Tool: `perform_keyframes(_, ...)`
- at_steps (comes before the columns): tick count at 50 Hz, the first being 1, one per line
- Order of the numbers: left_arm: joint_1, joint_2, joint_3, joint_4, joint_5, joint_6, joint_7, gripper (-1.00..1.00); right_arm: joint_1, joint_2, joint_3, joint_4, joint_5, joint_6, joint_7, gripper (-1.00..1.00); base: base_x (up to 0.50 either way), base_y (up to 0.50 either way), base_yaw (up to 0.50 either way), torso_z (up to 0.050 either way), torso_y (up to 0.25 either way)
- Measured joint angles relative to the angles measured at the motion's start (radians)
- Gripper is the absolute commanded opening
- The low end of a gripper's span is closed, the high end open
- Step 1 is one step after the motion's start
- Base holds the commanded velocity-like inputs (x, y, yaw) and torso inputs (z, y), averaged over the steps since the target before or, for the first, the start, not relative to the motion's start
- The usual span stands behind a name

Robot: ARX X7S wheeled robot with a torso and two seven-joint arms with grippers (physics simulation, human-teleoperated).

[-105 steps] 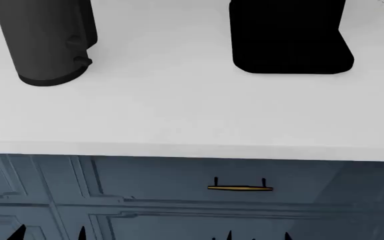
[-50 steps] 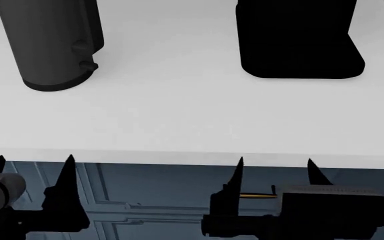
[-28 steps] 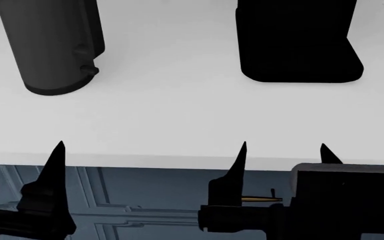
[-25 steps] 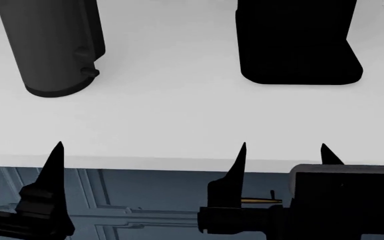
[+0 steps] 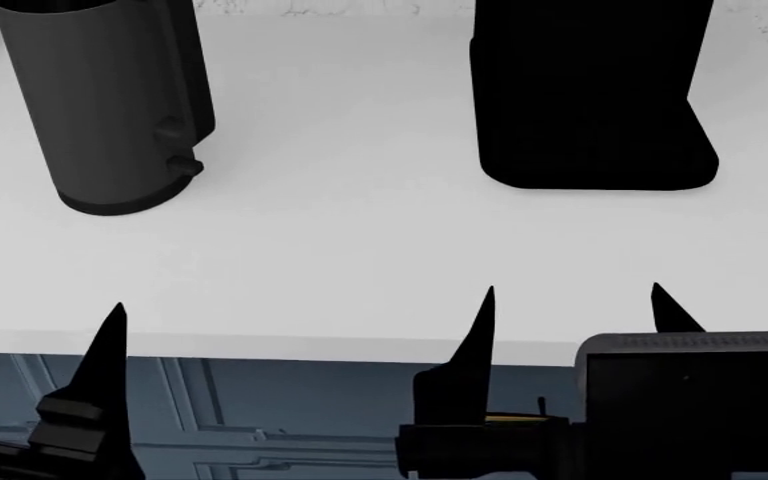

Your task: Press the button to open the lid of the electric kettle.

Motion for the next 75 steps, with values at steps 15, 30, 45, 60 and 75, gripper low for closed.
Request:
perform_keyframes(15, 0.035, -0.018, -0.017, -0.036, -0.054, 0.052, -0.031, 1.00, -0.009, 0.032, -0.019, -0.003, 0.021, -0.047, 0.013, 1.00, 0.05, 0.00, 0.00, 0.029, 0.000)
perform_keyframes(30, -0.144, -0.055, 0.067, -0.100, -0.308, -0.042, -0.320, 1.00, -0.080, 0.078, -0.094, 0.006, -0.117, -0.167, -0.068, 1.00, 0.28, 0.00, 0.00, 0.000, 0.000)
perform_keyframes(45, -0.226, -0.075, 0.089, -0.106, -0.439, -0.046, -0.428, 1.00, -0.093, 0.102, -0.129, 0.015, -0.136, -0.206, -0.068, 1.00, 0.29, 0.00, 0.00, 0.000, 0.000)
perform_keyframes(60, -0.213, -0.085, 0.081, -0.100, -0.455, -0.031, -0.418, 1.00, -0.086, 0.121, -0.141, 0.016, -0.112, -0.221, -0.044, 1.00, 0.29, 0.00, 0.00, 0.000, 0.000)
perform_keyframes(75, -0.183, -0.085, 0.071, -0.084, -0.433, -0.017, -0.386, 1.00, -0.093, 0.141, -0.163, 0.019, -0.120, -0.253, -0.041, 1.00, 0.22, 0.00, 0.00, 0.000, 0.001)
